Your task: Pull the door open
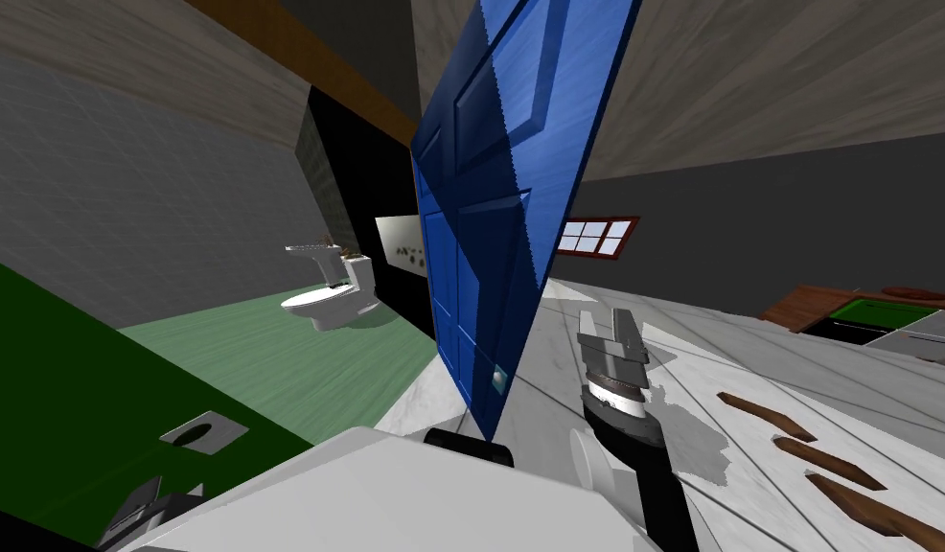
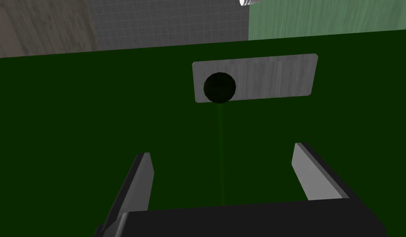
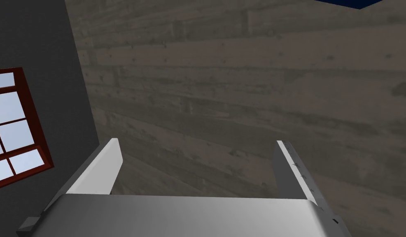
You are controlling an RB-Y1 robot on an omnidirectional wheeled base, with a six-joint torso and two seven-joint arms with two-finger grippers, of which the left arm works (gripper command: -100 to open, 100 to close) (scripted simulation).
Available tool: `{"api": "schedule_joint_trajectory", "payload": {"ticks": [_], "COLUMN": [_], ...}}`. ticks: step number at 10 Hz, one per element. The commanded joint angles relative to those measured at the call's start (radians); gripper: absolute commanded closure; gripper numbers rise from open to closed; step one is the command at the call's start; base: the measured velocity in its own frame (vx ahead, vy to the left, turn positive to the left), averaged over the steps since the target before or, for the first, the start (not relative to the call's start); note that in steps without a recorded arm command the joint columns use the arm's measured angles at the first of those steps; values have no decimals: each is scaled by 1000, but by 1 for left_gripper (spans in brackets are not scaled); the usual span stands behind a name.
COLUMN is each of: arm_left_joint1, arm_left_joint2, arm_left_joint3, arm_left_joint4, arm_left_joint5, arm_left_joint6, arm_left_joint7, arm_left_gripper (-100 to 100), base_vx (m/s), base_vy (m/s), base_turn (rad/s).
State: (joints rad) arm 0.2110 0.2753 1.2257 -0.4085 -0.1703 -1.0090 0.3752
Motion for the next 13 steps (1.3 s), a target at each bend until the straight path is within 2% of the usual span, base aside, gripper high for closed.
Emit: {"api": "schedule_joint_trajectory", "payload": {"ticks": [1,7,12,13], "arm_left_joint1": [0,-20,-30,-30], "arm_left_joint2": [0,2,5,5], "arm_left_joint3": [0,25,37,37], "arm_left_joint4": [0,3,8,8], "arm_left_joint5": [0,16,24,24], "arm_left_joint6": [0,14,18,18], "arm_left_joint7": [0,-30,-45,-45], "arm_left_gripper": [-100,-100,-100,100], "base_vx": [-3,37,-14,-4], "base_vy": [-13,131,134,-16], "base_turn": [-2,-94,-32,7]}}
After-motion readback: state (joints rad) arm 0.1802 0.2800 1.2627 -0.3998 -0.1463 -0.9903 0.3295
